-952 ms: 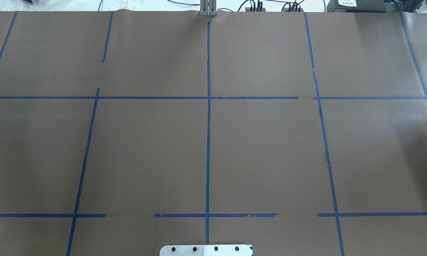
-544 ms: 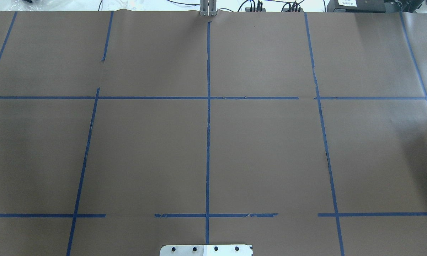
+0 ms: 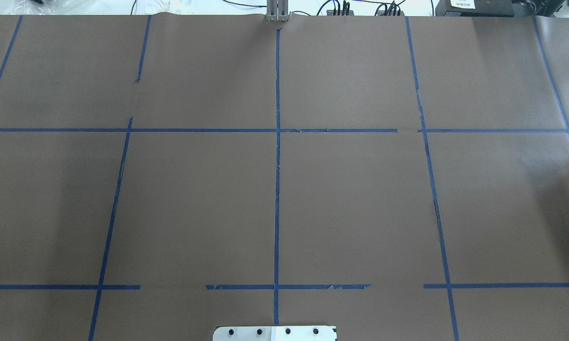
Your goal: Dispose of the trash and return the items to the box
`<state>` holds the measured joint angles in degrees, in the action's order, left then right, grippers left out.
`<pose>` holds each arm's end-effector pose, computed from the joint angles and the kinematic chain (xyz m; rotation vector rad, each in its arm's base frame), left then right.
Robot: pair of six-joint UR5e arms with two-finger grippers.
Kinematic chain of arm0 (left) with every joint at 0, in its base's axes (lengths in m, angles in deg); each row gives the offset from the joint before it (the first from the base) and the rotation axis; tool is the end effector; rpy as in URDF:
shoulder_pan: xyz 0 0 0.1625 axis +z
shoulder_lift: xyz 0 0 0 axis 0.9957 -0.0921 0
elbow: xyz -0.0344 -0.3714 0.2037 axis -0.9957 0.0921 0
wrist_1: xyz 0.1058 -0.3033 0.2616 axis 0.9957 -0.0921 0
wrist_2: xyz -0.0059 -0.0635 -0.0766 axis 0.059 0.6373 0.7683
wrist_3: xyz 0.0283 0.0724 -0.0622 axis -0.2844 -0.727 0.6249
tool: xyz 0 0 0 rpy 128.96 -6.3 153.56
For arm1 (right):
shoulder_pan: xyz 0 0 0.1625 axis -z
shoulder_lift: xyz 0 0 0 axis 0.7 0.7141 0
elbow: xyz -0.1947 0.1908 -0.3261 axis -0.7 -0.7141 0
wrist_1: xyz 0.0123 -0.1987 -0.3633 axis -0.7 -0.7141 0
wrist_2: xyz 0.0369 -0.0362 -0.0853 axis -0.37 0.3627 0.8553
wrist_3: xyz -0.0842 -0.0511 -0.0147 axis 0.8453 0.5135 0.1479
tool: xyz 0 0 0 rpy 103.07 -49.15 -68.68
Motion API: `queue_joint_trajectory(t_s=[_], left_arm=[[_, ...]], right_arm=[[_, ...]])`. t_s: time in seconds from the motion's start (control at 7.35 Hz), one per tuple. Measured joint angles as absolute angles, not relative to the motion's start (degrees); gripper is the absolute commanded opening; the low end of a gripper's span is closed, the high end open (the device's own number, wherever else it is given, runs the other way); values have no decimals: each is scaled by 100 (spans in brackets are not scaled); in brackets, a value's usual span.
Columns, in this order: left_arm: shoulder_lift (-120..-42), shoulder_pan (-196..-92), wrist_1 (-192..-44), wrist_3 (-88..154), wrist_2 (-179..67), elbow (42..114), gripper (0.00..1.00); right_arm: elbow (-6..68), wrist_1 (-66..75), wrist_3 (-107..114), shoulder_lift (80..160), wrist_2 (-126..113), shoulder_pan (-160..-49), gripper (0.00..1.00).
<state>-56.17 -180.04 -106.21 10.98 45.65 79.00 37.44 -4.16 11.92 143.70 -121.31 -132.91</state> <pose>-0.1218 -0.4579 0.6687 0.2520 0.5526 0.0901 0.0469 -0.4754 0.5934 0.1086 -0.8449 0.0248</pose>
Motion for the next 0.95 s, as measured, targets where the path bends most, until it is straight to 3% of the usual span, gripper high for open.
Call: queue_joint_trajectory(t_s=[0.95], left_arm=[[-5736,-17952,-9525,1571,5610,8274,100]], right_arm=[[3736,-417,1222,14371,-12131,-13285,100]])
